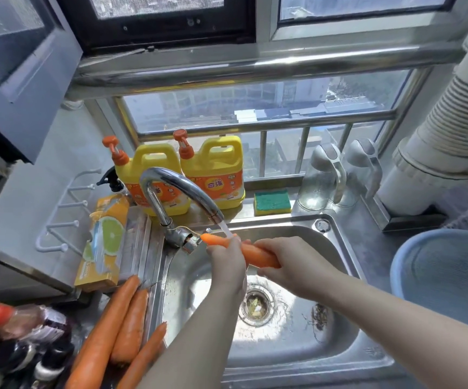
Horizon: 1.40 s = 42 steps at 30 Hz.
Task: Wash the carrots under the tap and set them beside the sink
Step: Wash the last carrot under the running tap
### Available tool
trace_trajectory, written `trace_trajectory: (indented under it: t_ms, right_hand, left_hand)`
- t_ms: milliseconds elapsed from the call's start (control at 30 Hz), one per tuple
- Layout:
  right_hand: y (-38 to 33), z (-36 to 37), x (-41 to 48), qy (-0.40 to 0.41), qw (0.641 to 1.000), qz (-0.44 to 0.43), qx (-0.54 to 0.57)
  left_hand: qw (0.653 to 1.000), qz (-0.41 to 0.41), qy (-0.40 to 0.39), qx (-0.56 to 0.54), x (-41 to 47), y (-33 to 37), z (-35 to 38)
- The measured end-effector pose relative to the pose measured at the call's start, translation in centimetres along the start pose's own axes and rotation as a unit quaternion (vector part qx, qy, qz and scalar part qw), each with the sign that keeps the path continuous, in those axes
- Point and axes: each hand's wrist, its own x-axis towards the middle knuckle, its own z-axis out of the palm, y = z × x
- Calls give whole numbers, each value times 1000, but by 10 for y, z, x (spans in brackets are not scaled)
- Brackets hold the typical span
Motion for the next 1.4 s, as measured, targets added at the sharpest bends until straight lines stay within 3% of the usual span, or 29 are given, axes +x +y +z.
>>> trace_trajectory:
  t_ms: [267, 433, 533, 600, 700, 767, 833, 933, 1000, 1100, 1267, 1400]
  right_hand:
    - [-11, -11, -2, 13, 992, -65, -110]
    - [-16, -17, -11, -16, 988, -53, -141]
    - [-13, -22, -12, -44, 995, 4, -85]
    - [-5, -26, -7, -120, 989, 83, 1]
    - [8, -26, -2, -210, 940, 169, 211]
    - [14, -22, -3, -209, 928, 177, 254]
    - [14, -15, -5, -189, 947, 148, 211]
    - [9, -7, -10, -132, 986, 102, 27]
    - [7, -5, -13, -95, 990, 69, -81]
    - [3, -4, -17, -64, 986, 9, -155]
    - [11, -6, -18, -60, 992, 33, -108]
    - [19, -18, -16, -99, 991, 88, -10]
  left_hand:
    - [991, -59, 69, -101, 0, 21, 7]
    - [972, -149, 55, -172, 0, 23, 7]
    - [962, -171, 1, -214, 4, 20, 6]
    - [954, -169, -38, -243, 6, 21, 4]
    - [949, -159, -73, -264, 3, 25, 3]
    - [968, -122, -78, -204, -1, 24, 4]
    - [989, -61, -53, -122, -4, 21, 7]
    - [997, -7, -14, -79, -5, 19, 11]
    - [997, 3, 22, -70, -5, 15, 12]
    - [994, -16, 81, -76, -3, 12, 10]
    - [975, -134, 7, -175, 4, 23, 0]
    - [982, -123, -8, -143, 8, 19, -5]
